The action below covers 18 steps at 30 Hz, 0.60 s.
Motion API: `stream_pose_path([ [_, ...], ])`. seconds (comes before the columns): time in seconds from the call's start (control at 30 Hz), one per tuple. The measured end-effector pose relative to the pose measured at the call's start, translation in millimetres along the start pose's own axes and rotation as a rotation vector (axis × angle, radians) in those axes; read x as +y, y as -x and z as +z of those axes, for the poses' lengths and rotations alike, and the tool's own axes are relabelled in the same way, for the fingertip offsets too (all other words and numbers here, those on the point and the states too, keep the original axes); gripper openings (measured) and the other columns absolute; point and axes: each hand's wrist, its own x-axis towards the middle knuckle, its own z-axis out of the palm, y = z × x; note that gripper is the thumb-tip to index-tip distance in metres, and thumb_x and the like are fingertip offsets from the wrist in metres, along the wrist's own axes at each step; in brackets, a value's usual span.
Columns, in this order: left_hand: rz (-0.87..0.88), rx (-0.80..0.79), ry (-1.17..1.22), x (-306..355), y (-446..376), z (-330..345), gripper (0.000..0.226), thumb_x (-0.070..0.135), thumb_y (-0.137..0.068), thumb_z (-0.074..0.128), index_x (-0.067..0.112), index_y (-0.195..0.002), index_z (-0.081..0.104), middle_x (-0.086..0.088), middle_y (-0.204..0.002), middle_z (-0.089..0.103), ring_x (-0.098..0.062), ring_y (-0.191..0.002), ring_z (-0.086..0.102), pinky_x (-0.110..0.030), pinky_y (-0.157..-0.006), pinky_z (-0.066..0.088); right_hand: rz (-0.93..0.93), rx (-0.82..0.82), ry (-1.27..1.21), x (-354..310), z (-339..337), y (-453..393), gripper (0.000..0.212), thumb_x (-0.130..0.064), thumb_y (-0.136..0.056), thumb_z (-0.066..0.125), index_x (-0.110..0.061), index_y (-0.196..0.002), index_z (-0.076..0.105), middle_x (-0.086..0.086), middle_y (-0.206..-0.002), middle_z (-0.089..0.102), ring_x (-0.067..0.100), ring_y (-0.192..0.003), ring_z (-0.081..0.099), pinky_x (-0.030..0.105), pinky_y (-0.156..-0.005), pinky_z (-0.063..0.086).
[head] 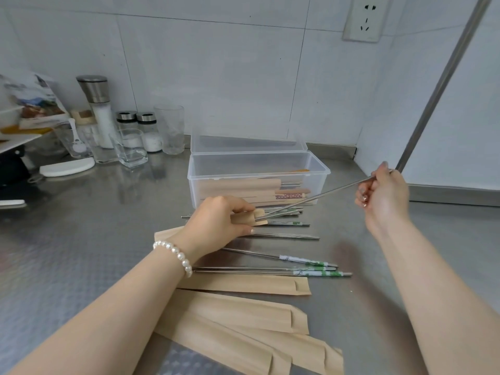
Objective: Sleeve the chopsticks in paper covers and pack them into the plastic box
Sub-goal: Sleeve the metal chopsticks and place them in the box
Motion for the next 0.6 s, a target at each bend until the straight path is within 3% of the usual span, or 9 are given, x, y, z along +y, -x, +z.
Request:
stream_pose_path([
  [0.2, 0.016, -0.010, -0.013, 1.3, 0.3, -0.4, 0.041, 0.021, -0.069, 0.078, 0.021, -0.108, 0.067, 0.007, -0.095, 0.062, -0.005, -0.086, 0.050, -0.011, -0.074, 0.032, 0.076, -0.076, 0.064, 3.4, 5.1, 6.6, 0.027, -0.024, -0.100, 0.037, -0.017, -0.074, 0.038, -0.002, -0.034, 0.045, 0.010, -0.028, 0.034, 0.013, -0.039, 0.023],
  [0.43, 0.035, 0.022, 0.014, 0.9, 0.3, -0.5, 0.042, 0.024, -0.070, 0.078, 0.020, -0.110, 0.067, 0.004, -0.105, 0.066, -0.008, -0.093, 0.056, -0.017, -0.085, 0.039, 0.304, -0.559, 0.419, 10.2, 12.5, 26.3, 0.015, -0.006, -0.090, 0.052, -0.007, -0.078, 0.061, 0.003, -0.051, 0.062, 0.012, -0.044, 0.049, 0.019, -0.045, 0.036],
  [0.6, 0.044, 0.020, 0.006, 1.8, 1.2, 1.3, 0.042, 0.024, -0.069, 0.078, 0.021, -0.110, 0.067, 0.005, -0.106, 0.066, -0.012, -0.098, 0.058, -0.018, -0.087, 0.040, 0.328, -0.666, 0.483, 16.6, 26.4, 44.2, 0.016, -0.007, -0.092, 0.052, -0.007, -0.082, 0.064, 0.005, -0.059, 0.068, 0.010, -0.049, 0.060, 0.017, -0.048, 0.044],
])
